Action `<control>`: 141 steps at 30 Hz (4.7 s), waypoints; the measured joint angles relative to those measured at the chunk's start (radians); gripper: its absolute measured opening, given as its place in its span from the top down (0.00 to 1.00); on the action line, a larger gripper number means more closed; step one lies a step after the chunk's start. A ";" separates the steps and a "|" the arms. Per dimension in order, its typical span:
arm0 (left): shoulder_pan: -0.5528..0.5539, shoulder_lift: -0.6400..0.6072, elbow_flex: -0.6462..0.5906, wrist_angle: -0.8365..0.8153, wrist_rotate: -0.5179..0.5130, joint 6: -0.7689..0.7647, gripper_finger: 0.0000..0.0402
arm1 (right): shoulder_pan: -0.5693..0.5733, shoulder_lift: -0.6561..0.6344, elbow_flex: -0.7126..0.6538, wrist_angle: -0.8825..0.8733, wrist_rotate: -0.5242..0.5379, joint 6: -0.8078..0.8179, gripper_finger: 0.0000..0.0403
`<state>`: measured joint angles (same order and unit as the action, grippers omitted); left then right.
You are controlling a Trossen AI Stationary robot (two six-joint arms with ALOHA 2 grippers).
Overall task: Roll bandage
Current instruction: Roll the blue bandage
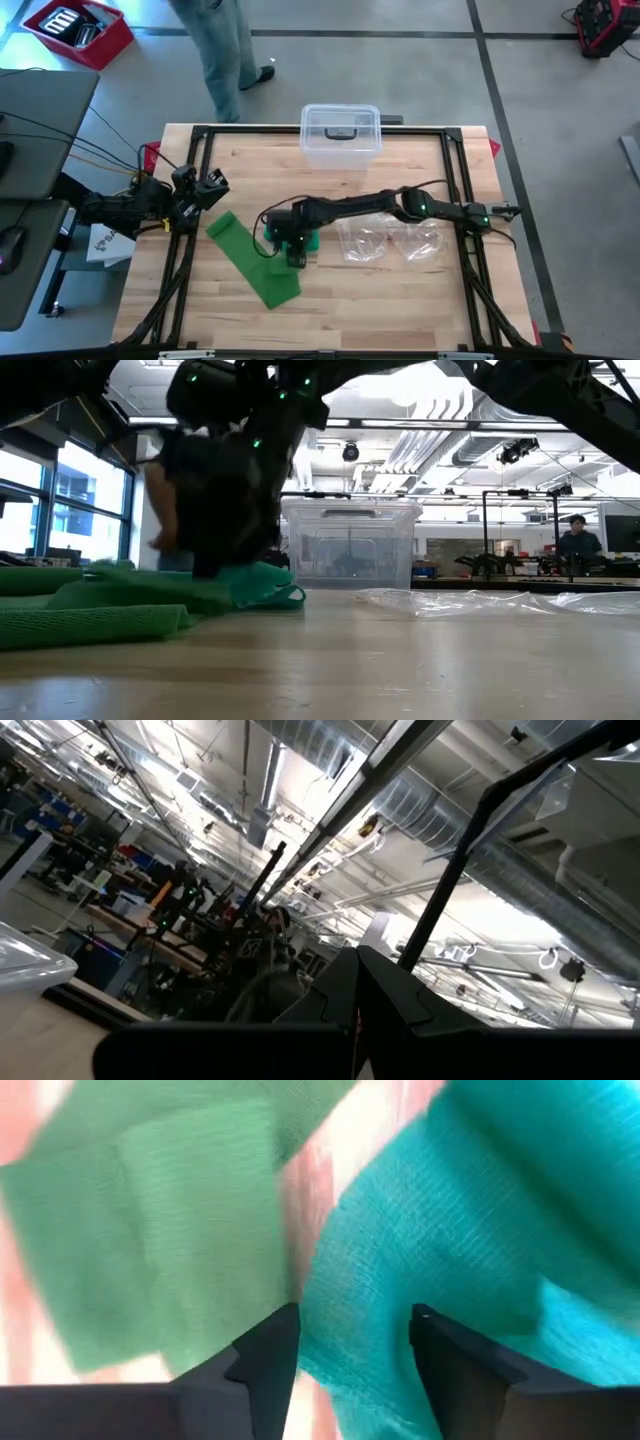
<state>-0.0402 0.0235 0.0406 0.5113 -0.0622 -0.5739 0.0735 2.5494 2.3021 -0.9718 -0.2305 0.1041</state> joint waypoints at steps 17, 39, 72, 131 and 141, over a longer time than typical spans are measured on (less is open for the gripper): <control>0.000 0.000 0.000 0.002 -0.002 0.002 0.99 | -0.119 -0.024 0.003 0.106 -0.001 -0.459 0.52; 0.000 0.000 0.000 -0.016 -0.001 0.025 0.99 | -0.178 0.071 0.006 0.251 -0.231 -0.558 0.52; -0.282 0.080 0.000 -0.036 -0.242 0.288 1.00 | -0.021 -0.212 0.006 -0.153 0.561 -0.516 0.96; -0.158 1.259 0.598 0.122 -0.096 0.411 0.69 | 0.387 -1.100 -1.104 0.469 0.831 -0.218 0.93; -0.127 1.432 0.630 0.307 0.055 0.241 0.59 | 0.412 -1.100 -1.104 0.472 0.911 -0.263 0.93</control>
<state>-0.1677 1.4556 0.6704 0.8181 -0.0074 -0.3327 0.4854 1.4494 1.1976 -0.4993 0.6808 -0.1589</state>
